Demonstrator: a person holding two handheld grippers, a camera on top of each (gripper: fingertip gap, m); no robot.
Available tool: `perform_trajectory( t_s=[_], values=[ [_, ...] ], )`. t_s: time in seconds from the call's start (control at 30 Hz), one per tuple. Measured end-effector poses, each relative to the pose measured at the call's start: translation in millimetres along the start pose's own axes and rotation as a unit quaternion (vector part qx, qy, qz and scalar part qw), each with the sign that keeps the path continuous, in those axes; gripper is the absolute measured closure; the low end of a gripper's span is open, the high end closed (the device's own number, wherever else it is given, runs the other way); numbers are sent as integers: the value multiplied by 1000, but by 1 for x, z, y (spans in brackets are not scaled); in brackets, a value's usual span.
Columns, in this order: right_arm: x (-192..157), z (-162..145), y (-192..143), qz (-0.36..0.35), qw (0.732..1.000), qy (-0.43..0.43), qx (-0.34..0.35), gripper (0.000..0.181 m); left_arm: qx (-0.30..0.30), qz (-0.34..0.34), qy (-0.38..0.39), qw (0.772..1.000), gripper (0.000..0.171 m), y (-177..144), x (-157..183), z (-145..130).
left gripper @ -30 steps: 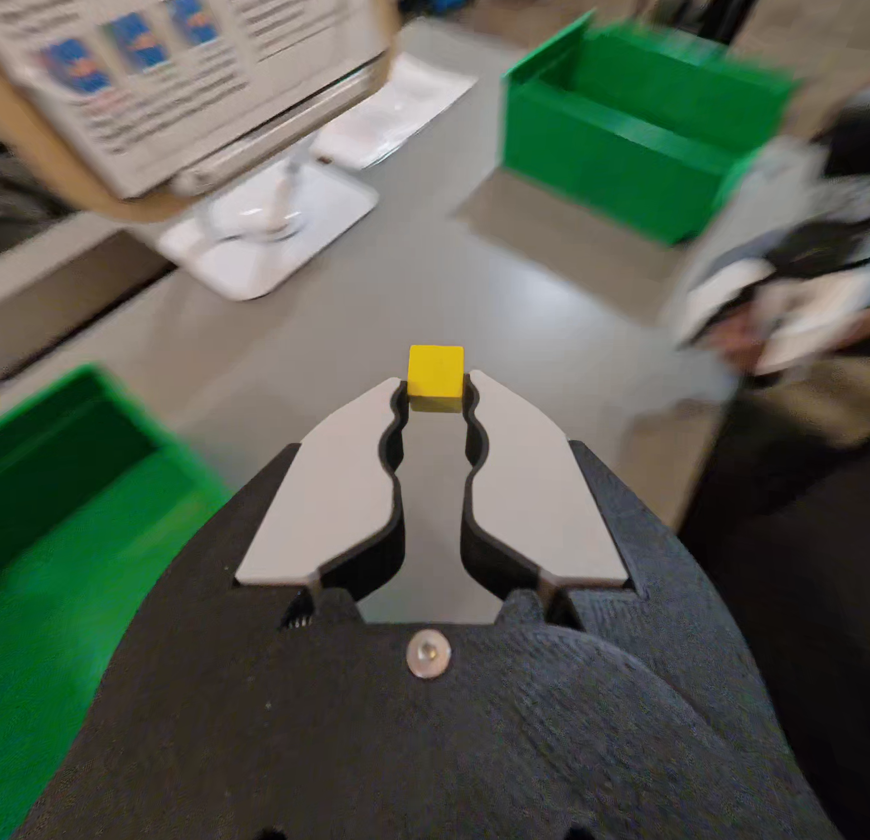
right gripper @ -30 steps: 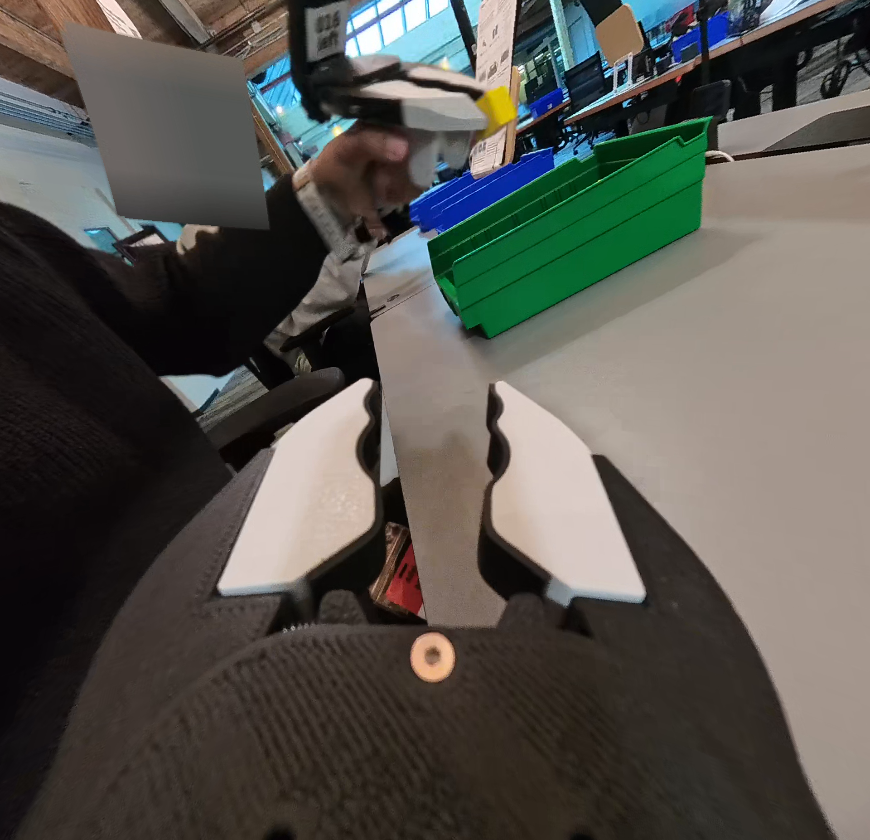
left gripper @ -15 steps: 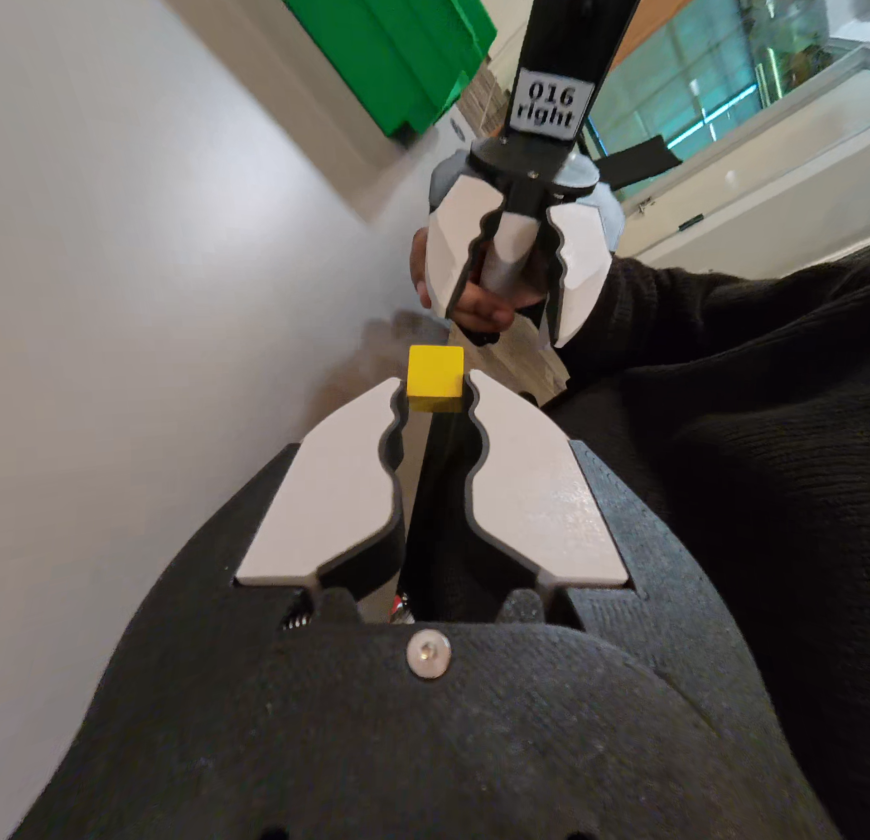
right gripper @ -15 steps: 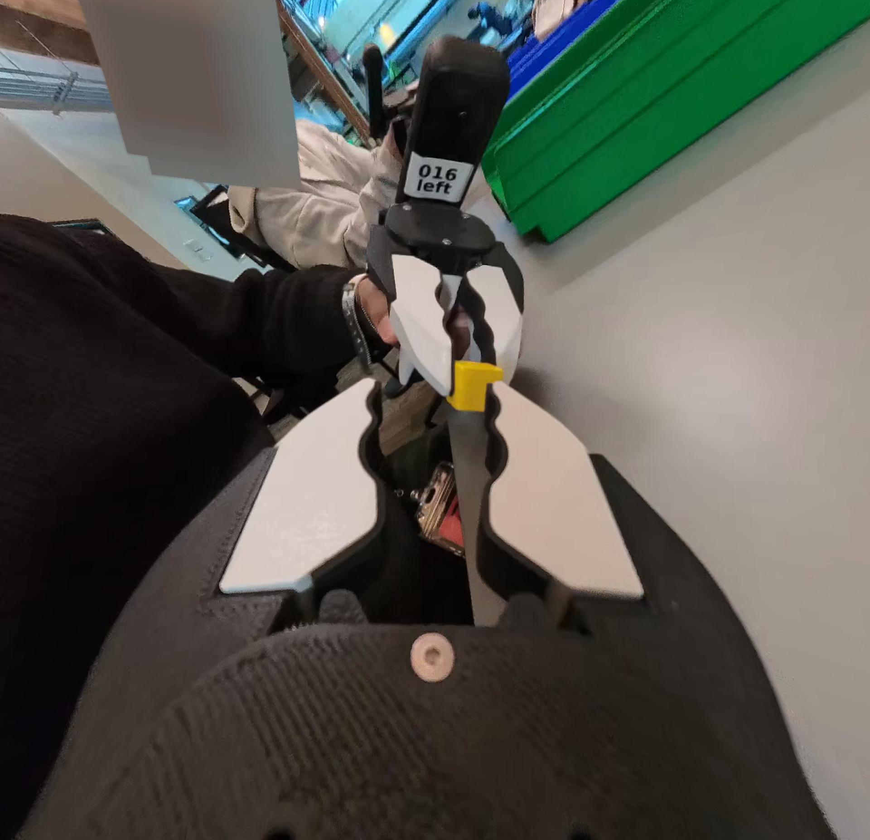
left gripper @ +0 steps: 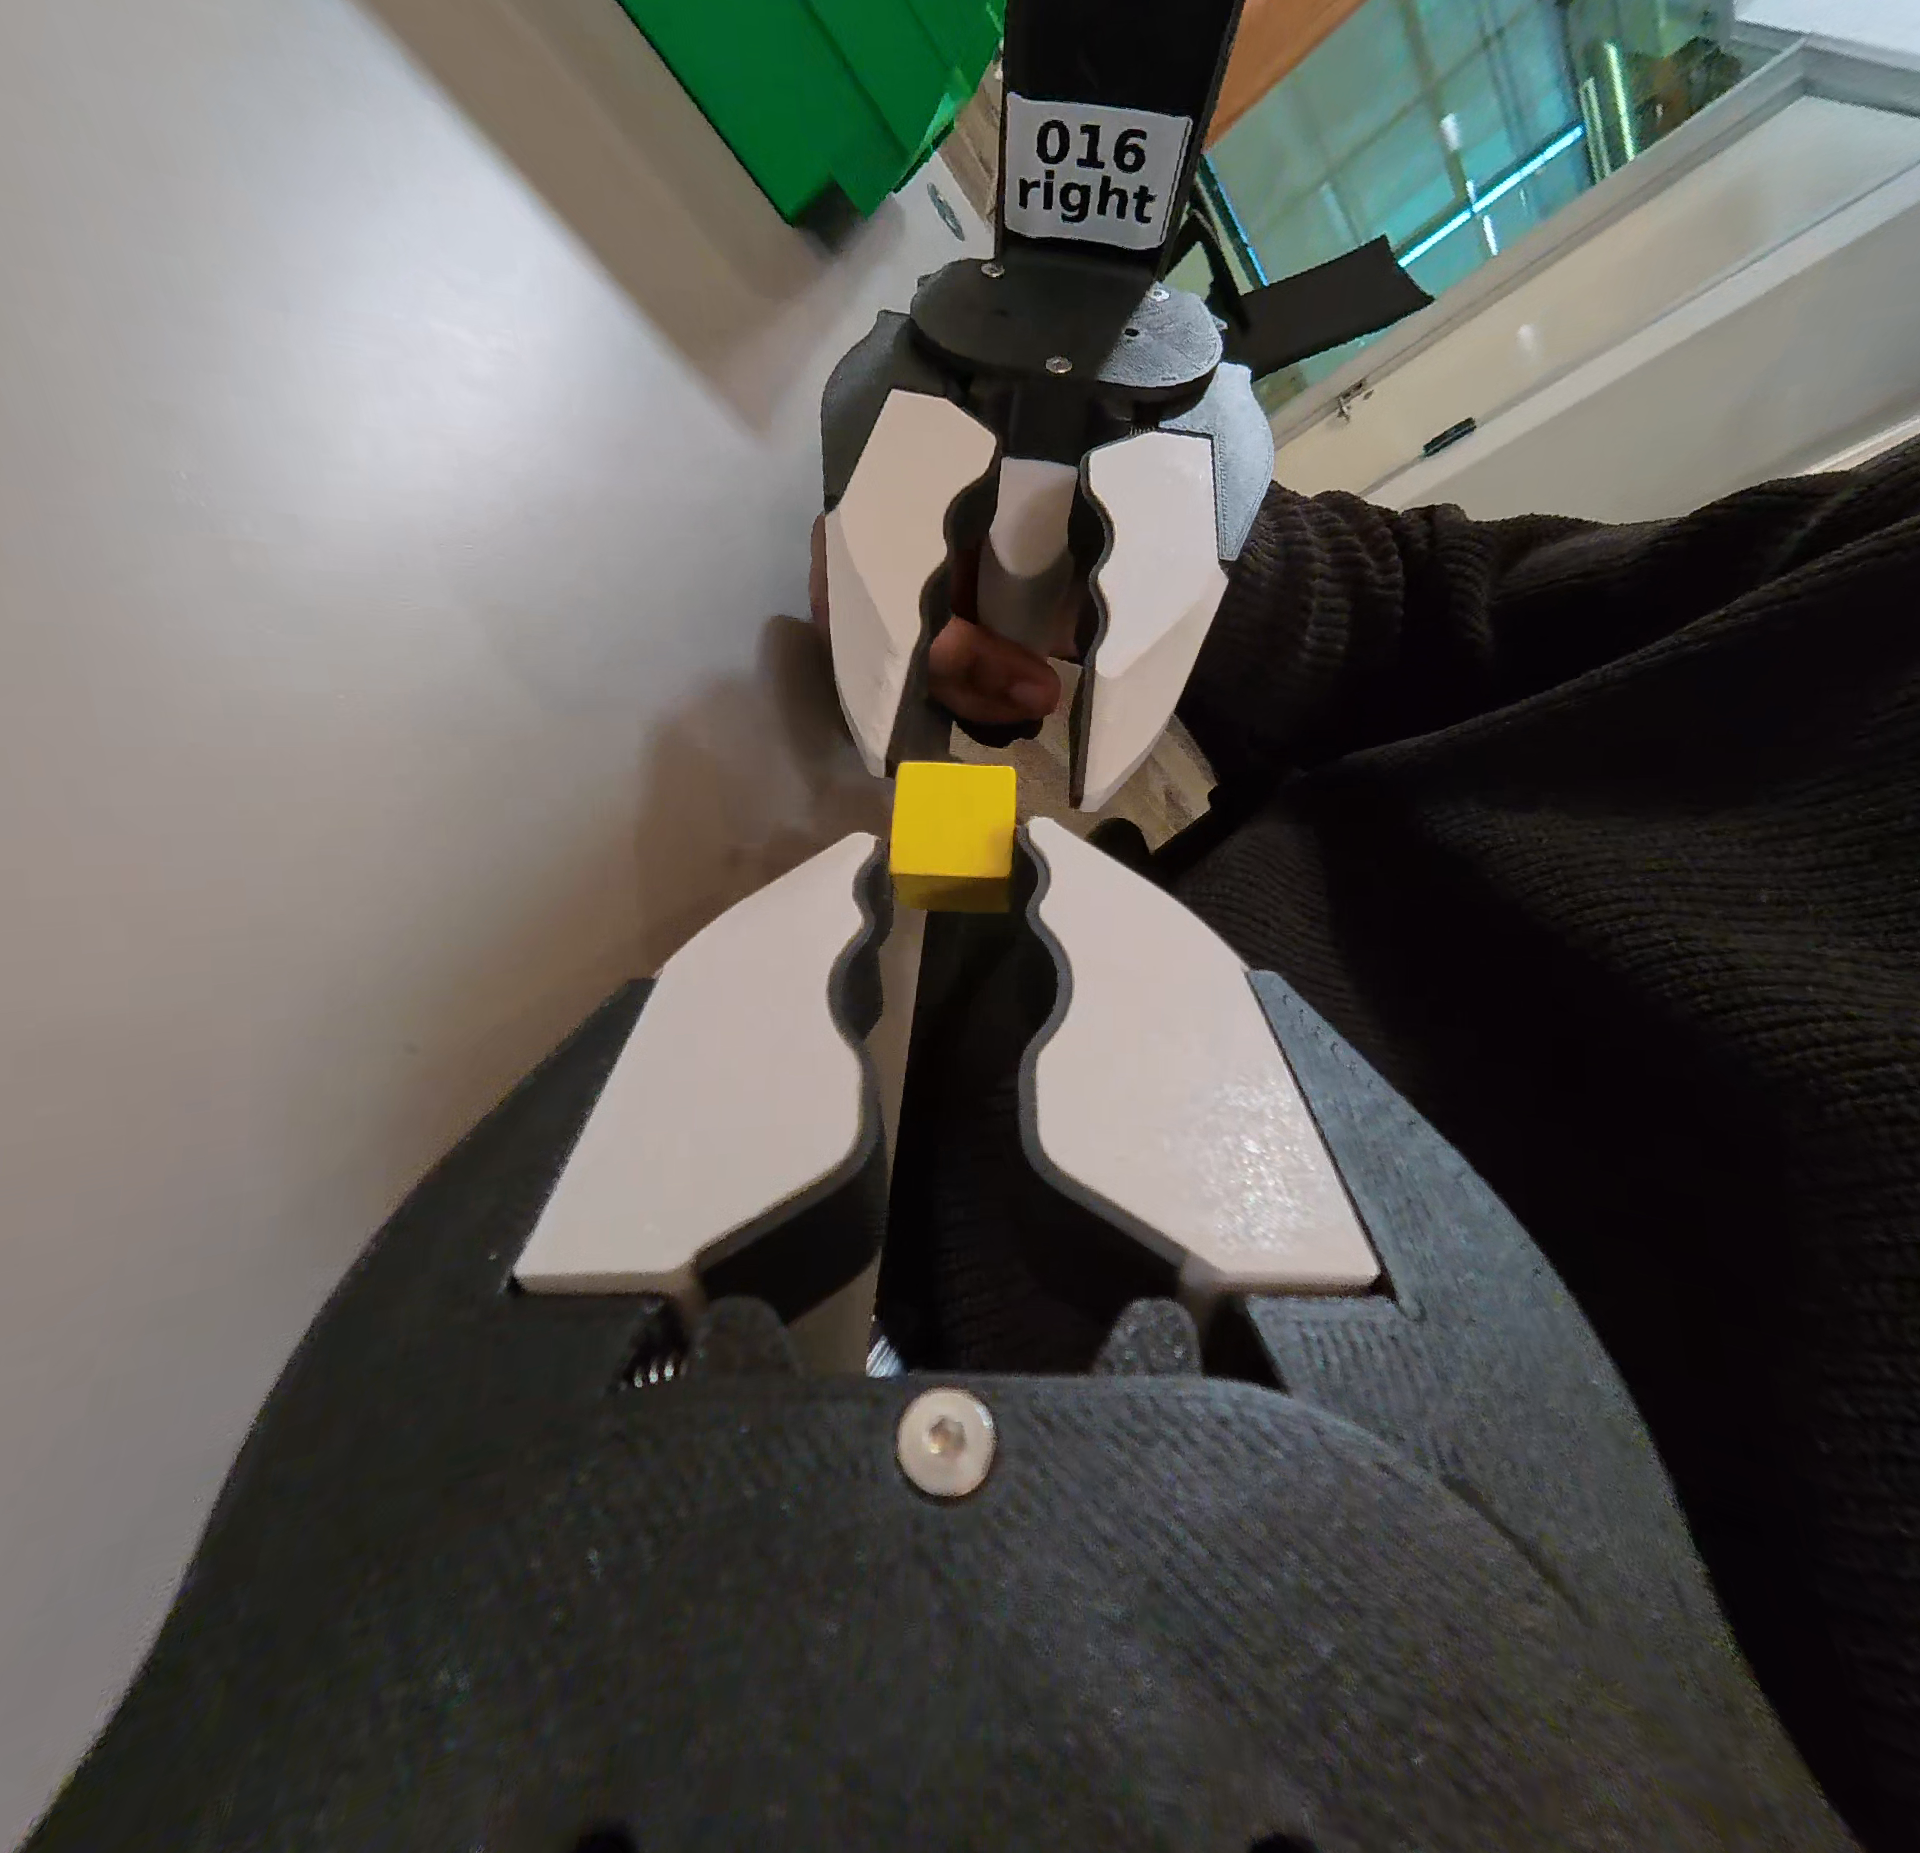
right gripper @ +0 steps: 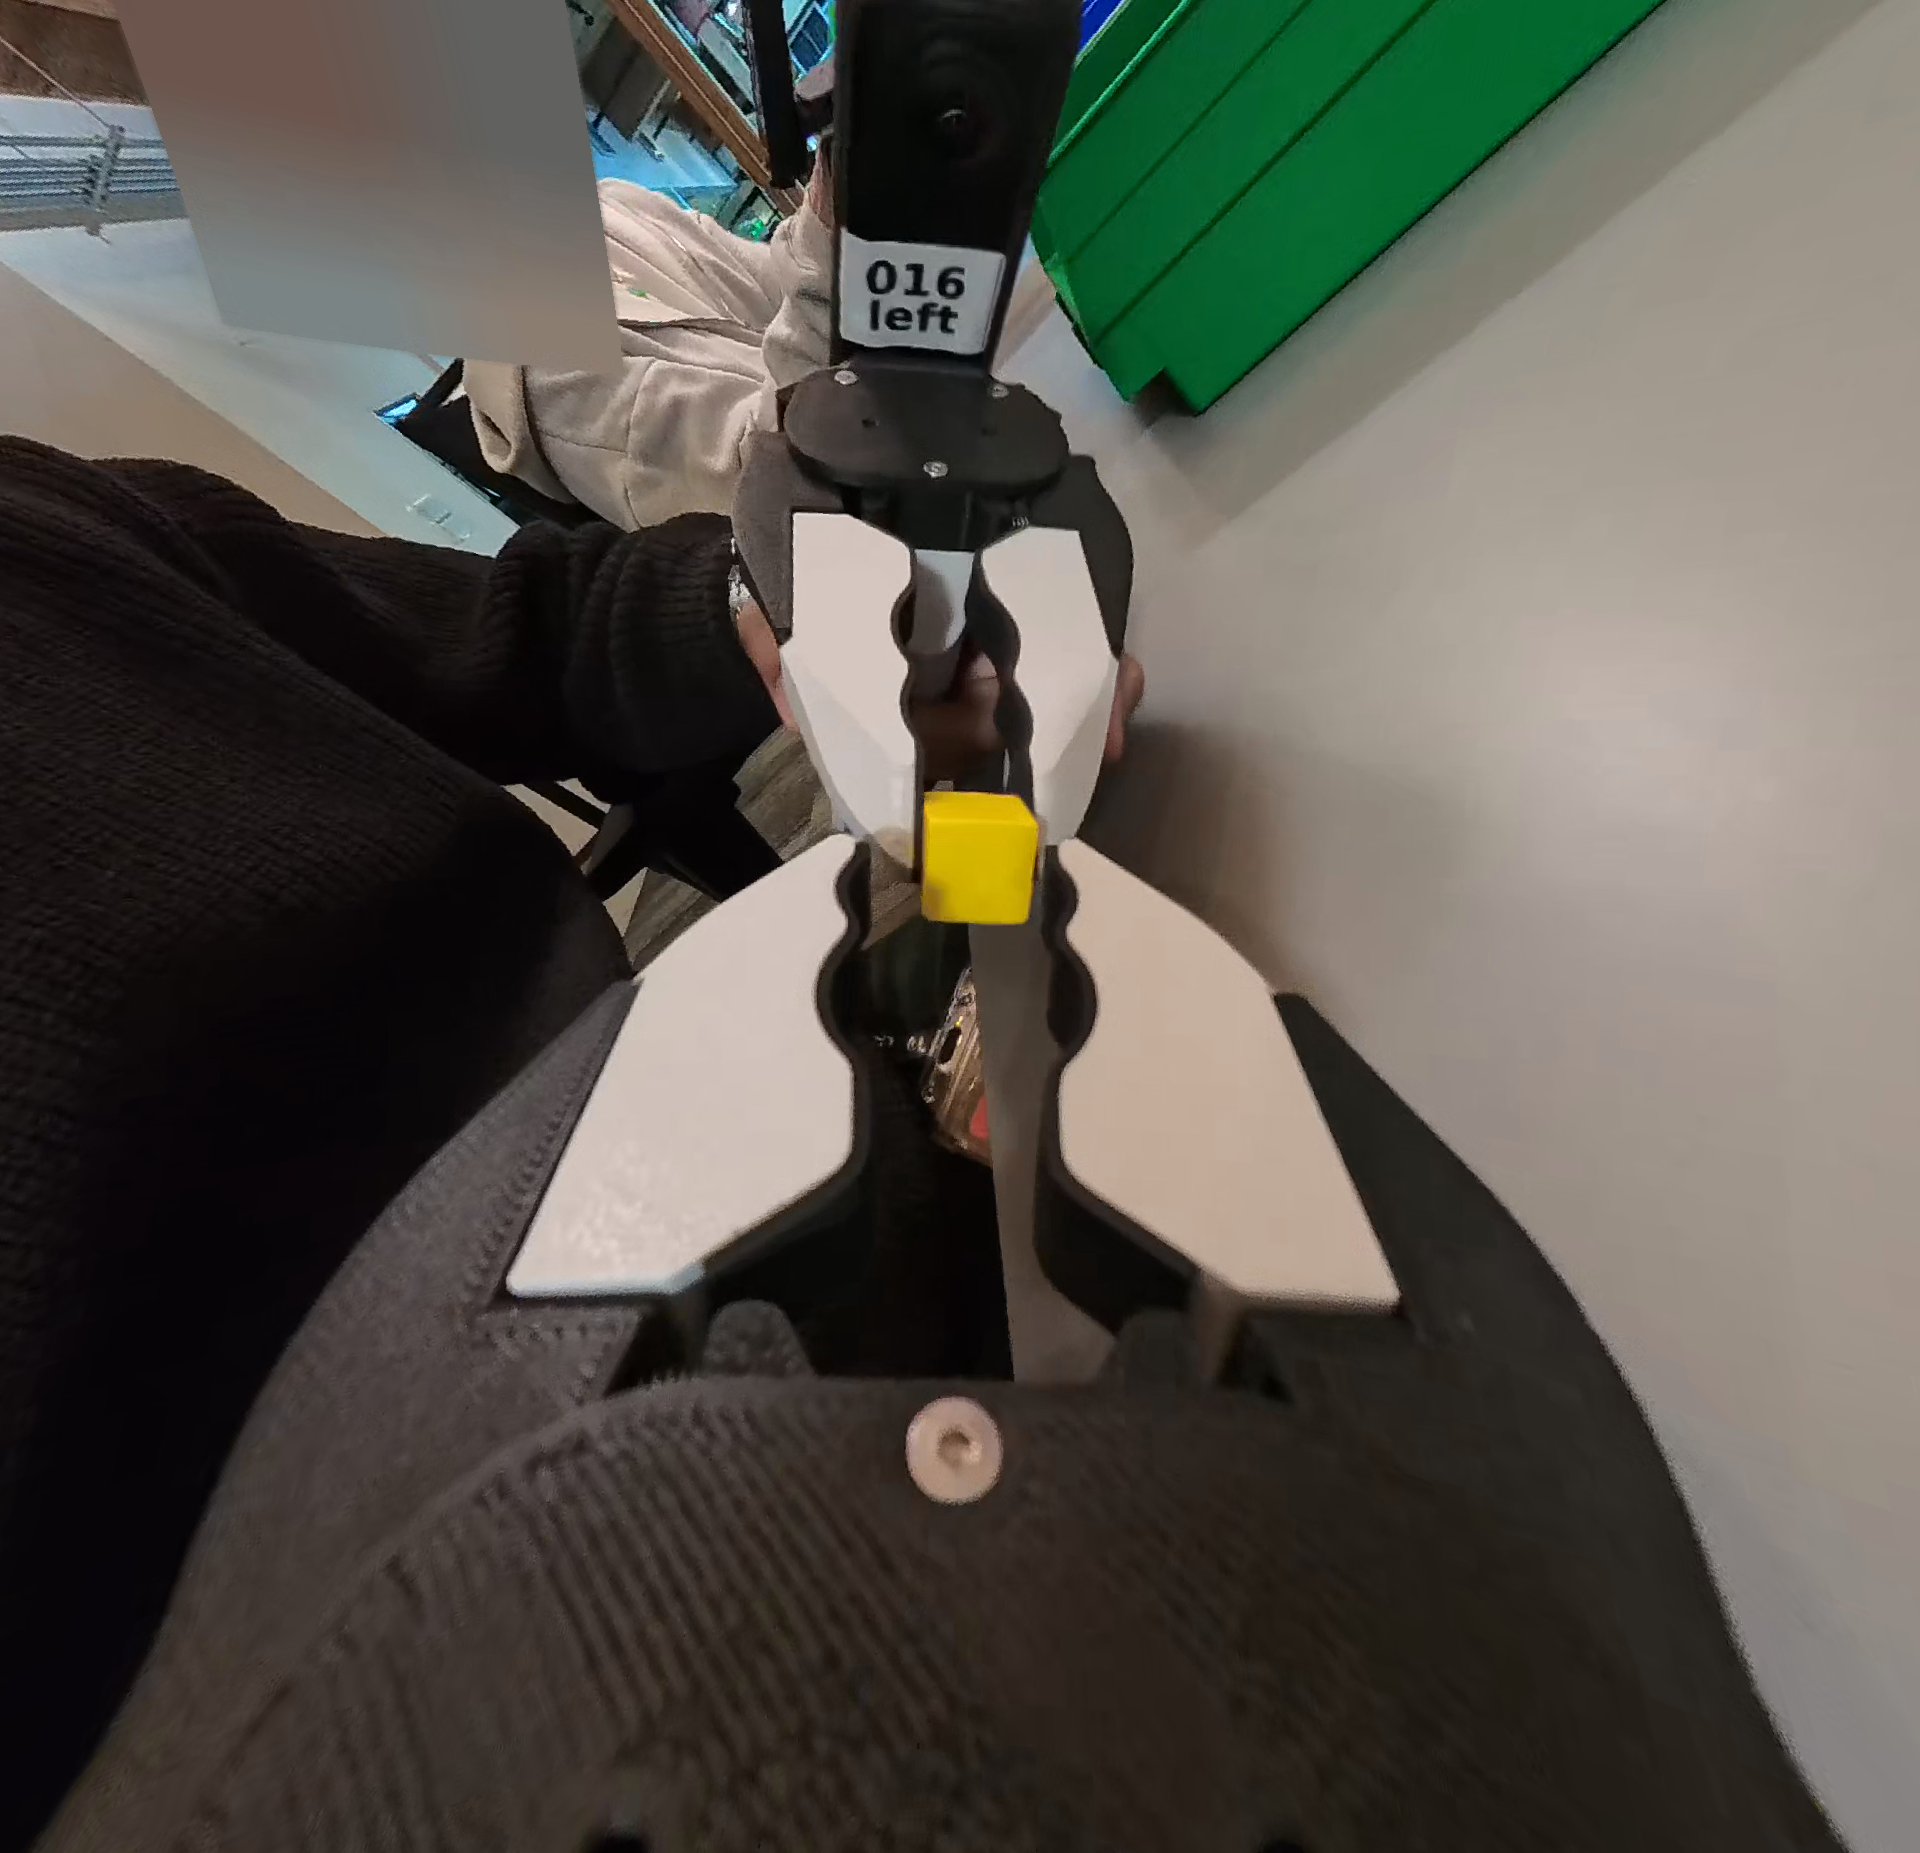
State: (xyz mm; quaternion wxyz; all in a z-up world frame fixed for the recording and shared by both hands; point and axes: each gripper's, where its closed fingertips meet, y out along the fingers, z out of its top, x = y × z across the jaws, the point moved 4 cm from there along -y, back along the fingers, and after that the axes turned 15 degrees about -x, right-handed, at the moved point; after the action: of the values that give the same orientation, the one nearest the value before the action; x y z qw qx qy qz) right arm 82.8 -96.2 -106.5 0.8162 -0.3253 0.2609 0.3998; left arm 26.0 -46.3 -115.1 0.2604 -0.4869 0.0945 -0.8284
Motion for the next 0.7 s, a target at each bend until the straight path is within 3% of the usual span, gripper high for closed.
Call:
perform_trajectory(
  t_s=[0.27,0.7],
  values=[
    [2,-2,-1,-1,1000,13,-7,160,-7,-4,3,1000,150,6,2,-1],
    [1,-5,0,7,999,19,-27,160,-12,-3,12,1000,150,7,3,-2]
  ],
)
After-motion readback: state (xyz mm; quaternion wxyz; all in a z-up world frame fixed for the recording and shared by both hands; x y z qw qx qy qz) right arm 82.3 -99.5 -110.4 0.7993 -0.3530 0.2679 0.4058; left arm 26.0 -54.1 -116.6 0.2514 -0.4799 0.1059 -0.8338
